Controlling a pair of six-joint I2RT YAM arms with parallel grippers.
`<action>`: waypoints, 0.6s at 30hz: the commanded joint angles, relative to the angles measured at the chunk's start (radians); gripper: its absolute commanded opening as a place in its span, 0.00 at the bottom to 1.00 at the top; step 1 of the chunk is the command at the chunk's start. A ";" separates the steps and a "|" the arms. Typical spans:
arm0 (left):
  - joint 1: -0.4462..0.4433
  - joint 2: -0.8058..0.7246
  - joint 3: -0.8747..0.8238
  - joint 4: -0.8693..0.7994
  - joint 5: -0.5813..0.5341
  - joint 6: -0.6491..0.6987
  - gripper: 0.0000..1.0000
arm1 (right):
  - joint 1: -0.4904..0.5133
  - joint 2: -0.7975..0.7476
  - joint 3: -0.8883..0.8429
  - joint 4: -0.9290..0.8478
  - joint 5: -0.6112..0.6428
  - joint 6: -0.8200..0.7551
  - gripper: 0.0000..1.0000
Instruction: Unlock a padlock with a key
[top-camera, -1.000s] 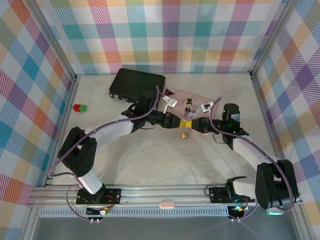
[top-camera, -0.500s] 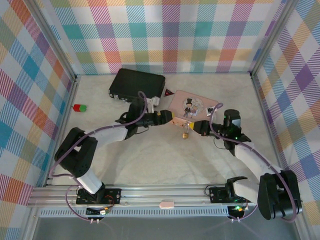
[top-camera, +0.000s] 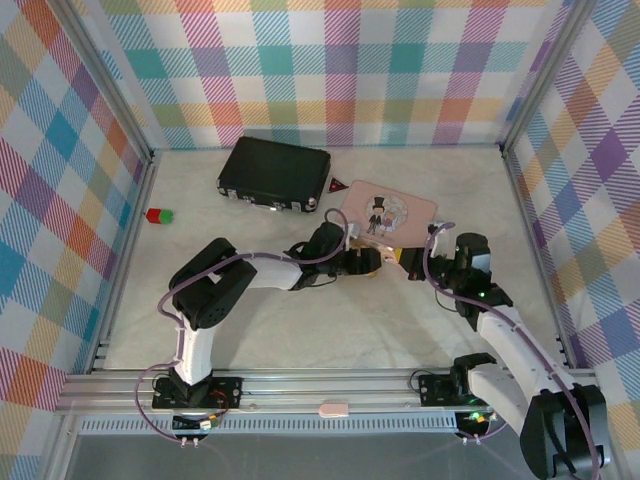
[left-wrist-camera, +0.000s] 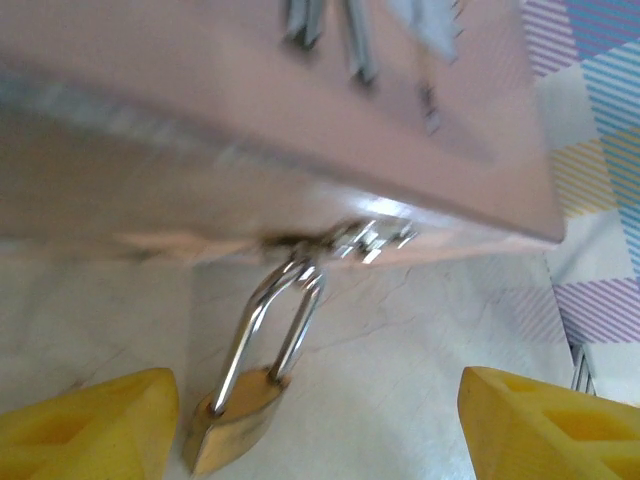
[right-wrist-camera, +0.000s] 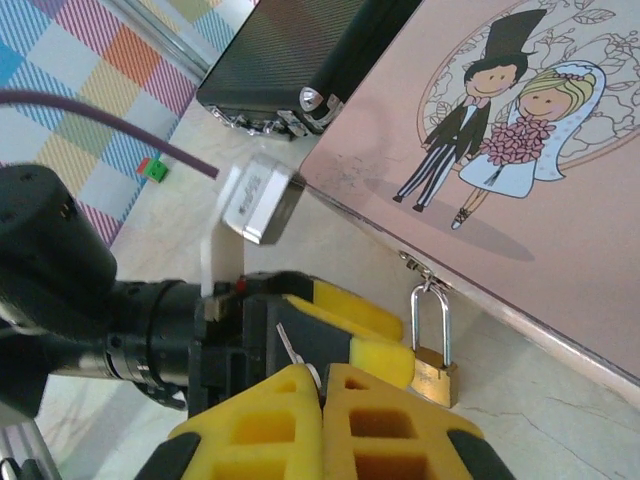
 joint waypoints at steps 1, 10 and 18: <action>-0.014 0.032 0.050 -0.050 -0.057 0.029 0.73 | 0.007 -0.040 -0.030 0.069 -0.049 -0.055 0.00; -0.039 0.065 0.120 -0.219 -0.134 0.074 0.71 | -0.006 -0.002 0.009 0.179 -0.353 -0.010 0.00; -0.054 0.096 0.145 -0.253 -0.151 0.062 0.68 | -0.005 0.017 0.043 0.209 -0.406 0.007 0.00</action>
